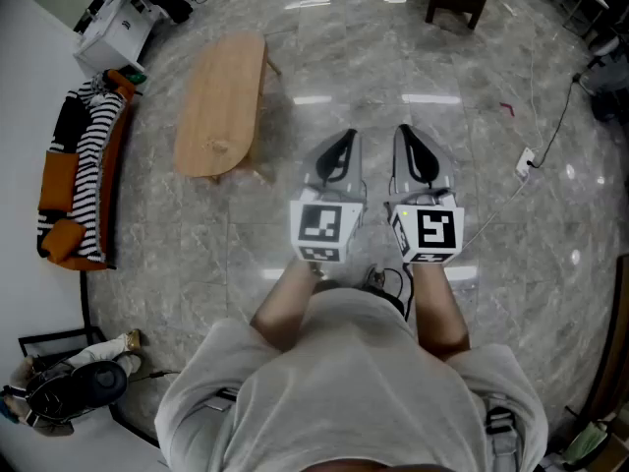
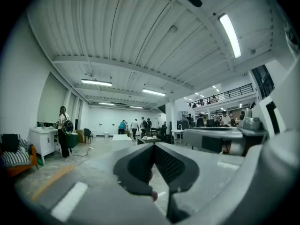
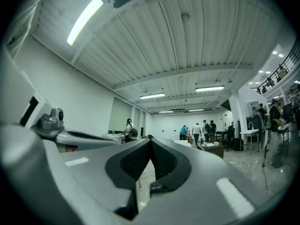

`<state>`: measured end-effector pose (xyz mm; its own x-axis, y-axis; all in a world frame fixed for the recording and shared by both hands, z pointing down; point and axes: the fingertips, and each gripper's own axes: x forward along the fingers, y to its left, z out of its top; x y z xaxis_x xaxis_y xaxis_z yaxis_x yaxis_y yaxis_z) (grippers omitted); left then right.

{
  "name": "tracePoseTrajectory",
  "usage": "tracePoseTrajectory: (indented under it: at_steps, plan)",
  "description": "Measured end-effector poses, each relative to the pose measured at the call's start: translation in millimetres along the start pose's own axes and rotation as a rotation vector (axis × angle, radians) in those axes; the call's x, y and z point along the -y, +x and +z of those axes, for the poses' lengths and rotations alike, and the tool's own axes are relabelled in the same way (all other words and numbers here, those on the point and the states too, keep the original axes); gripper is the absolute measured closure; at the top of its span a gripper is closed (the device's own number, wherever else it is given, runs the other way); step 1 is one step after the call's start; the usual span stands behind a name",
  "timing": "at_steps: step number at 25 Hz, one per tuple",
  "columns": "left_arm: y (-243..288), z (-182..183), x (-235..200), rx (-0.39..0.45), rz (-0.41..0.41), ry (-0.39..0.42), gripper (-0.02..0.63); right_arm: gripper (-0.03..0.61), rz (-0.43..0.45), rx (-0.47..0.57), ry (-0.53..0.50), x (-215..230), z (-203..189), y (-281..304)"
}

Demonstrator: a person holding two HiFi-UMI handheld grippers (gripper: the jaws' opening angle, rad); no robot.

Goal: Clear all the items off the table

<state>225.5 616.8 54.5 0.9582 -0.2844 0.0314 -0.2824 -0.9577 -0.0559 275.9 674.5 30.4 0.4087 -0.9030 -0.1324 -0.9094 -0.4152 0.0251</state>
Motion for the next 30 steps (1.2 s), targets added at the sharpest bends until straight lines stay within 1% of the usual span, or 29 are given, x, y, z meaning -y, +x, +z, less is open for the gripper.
tracePoseTrajectory:
  at_steps: [4, 8, 12, 15, 19, 23, 30]
  plan:
    - [2.7, -4.2, 4.6, -0.007, 0.009, 0.002, 0.594, 0.572, 0.014, 0.003, 0.005, 3.6, -4.8, -2.0]
    - [6.3, -8.5, 8.1, -0.016, 0.048, -0.002, 0.594, 0.572, 0.058, -0.003, 0.012, 4.7, -9.7, -3.4]
    - [3.5, -15.2, 4.2, -0.023, 0.116, -0.017, 0.594, 0.572, 0.159, 0.0, 0.029, -5.3, -15.7, 0.3]
    - [-3.8, -24.7, -6.0, -0.046, 0.179, -0.007, 0.594, 0.572, 0.22, 0.013, 0.061, -16.9, -22.0, 2.6]
    - [-12.9, -30.9, -32.0, -0.056, 0.246, -0.028, 0.594, 0.572, 0.283, -0.002, 0.076, -35.9, -31.0, 14.1]
    - [-23.1, -40.7, -62.0, -0.069, 0.295, -0.051, 0.594, 0.572, 0.319, -0.023, 0.08, -58.1, -38.6, 35.6]
    - [-41.4, -57.2, -141.5, -0.073, 0.374, -0.105, 0.594, 0.572, 0.351, -0.052, 0.056, -104.6, -52.3, 86.3]
